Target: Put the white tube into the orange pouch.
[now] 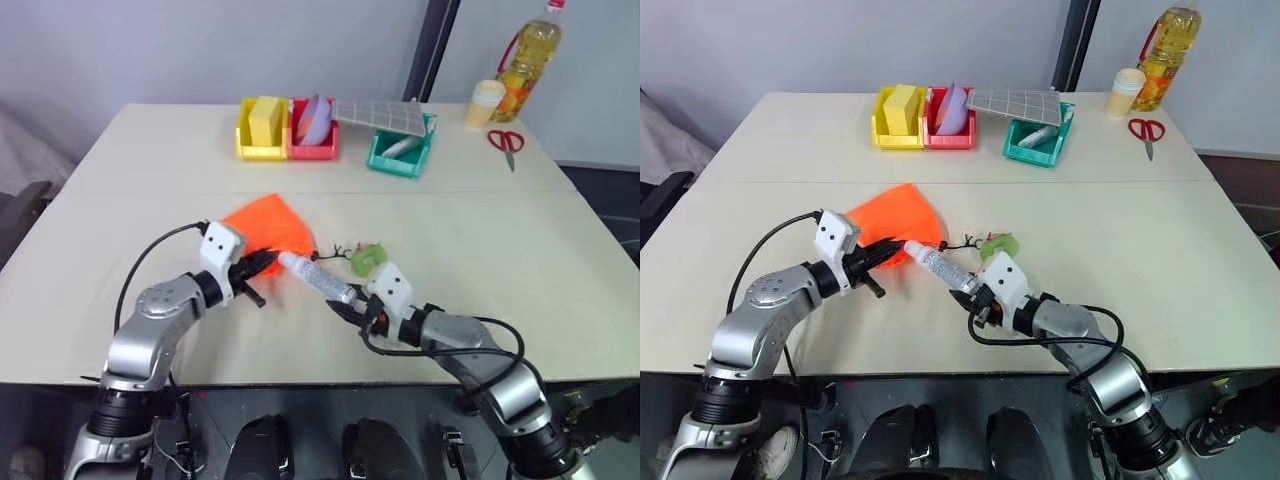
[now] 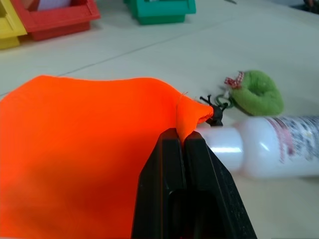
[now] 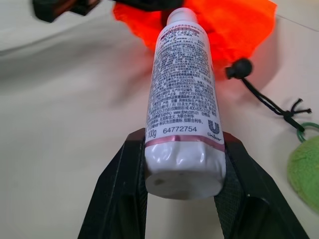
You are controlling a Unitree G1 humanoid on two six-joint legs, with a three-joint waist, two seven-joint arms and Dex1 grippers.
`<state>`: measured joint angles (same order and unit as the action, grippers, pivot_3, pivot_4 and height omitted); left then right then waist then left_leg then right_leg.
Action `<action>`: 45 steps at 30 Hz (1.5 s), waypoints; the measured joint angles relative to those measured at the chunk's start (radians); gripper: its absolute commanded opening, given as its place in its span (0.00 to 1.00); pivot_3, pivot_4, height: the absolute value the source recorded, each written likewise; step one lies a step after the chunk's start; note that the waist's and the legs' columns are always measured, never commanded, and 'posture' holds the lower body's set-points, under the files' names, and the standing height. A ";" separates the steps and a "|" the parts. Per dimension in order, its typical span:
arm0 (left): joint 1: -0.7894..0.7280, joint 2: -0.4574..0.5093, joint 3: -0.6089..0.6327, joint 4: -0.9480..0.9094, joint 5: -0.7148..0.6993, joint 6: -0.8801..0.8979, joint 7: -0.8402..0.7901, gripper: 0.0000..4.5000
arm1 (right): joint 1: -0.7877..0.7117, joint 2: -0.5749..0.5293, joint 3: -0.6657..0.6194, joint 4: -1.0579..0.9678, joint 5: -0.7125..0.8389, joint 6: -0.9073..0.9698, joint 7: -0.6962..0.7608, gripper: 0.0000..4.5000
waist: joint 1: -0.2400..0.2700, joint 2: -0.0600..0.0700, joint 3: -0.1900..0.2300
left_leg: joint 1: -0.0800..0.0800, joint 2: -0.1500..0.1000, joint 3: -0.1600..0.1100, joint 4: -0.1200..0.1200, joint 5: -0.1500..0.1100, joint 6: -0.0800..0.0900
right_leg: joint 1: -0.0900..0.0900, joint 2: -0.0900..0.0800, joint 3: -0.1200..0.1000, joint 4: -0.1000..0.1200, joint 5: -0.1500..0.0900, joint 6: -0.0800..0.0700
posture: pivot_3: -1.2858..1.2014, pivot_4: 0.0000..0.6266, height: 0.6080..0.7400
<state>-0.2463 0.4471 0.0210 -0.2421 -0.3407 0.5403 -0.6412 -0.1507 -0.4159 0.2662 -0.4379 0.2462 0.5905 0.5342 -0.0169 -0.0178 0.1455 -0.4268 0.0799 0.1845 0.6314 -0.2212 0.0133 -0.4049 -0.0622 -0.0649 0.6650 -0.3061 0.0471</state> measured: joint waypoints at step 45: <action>-0.032 0.042 -0.114 -0.108 -0.020 0.043 -0.069 0.00 | -0.156 0.130 0.061 0.056 -0.059 0.164 -0.037 0.30 | -0.003 0.000 0.000 | 0.000 0.000 0.000 0.000 0.000 0.000 | -0.001 0.000 0.000 0.000 0.000 0.000 | 0.52 0.24 1.00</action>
<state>-0.2784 0.4895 -0.0933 -0.3502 -0.3608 0.5835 -0.7101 -0.3067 -0.2855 0.3270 -0.3817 0.1872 0.7541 0.4969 -0.0202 -0.0178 0.1456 -0.4273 0.0801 0.1850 0.6311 -0.2212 0.0133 -0.4057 -0.0624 -0.0648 0.6651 -0.3060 0.0469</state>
